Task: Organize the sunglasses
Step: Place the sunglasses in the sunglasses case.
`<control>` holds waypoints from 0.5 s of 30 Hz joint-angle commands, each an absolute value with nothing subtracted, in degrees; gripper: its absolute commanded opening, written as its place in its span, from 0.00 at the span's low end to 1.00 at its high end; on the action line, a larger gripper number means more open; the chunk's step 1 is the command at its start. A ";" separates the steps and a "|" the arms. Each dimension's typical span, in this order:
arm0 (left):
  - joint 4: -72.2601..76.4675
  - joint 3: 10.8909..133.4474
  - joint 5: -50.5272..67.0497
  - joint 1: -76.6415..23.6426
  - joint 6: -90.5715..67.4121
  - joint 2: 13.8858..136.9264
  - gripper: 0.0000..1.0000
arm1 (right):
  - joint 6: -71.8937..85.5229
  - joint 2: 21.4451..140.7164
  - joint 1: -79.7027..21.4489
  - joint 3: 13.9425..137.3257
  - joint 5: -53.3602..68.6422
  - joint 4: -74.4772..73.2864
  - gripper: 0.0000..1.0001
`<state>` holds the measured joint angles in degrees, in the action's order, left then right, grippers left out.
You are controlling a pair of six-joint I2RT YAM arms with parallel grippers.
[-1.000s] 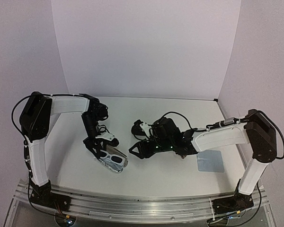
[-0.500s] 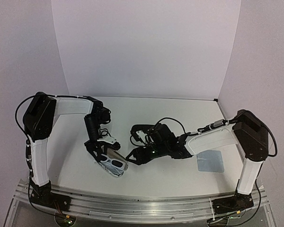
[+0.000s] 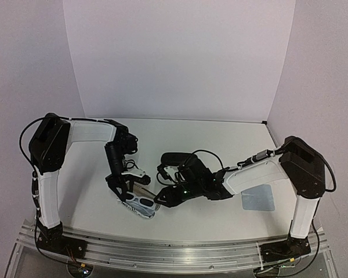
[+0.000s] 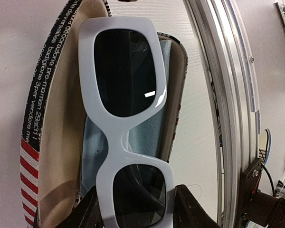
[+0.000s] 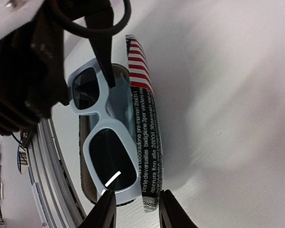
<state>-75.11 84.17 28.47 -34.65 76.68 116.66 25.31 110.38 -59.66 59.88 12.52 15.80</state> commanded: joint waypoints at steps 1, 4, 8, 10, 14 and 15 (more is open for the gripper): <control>-77.65 83.57 30.73 -35.43 76.33 114.74 0.00 | 25.51 111.88 -59.72 60.35 10.82 16.96 0.29; -77.73 83.29 30.27 -35.58 77.09 114.34 0.00 | 23.87 112.38 -59.68 61.28 10.97 16.96 0.27; -78.02 83.98 29.88 -36.06 78.27 114.51 0.00 | 22.06 113.78 -59.69 62.54 11.22 16.93 0.23; -77.93 84.24 29.41 -36.40 78.91 114.43 0.00 | 20.94 114.06 -59.68 62.99 10.88 16.96 0.20; -77.70 84.04 29.06 -36.78 80.90 113.27 0.00 | 17.11 114.18 -59.69 63.93 10.72 16.96 0.16; -77.58 84.06 29.14 -36.81 81.45 112.89 0.00 | 16.07 114.22 -59.67 63.97 10.73 16.96 0.15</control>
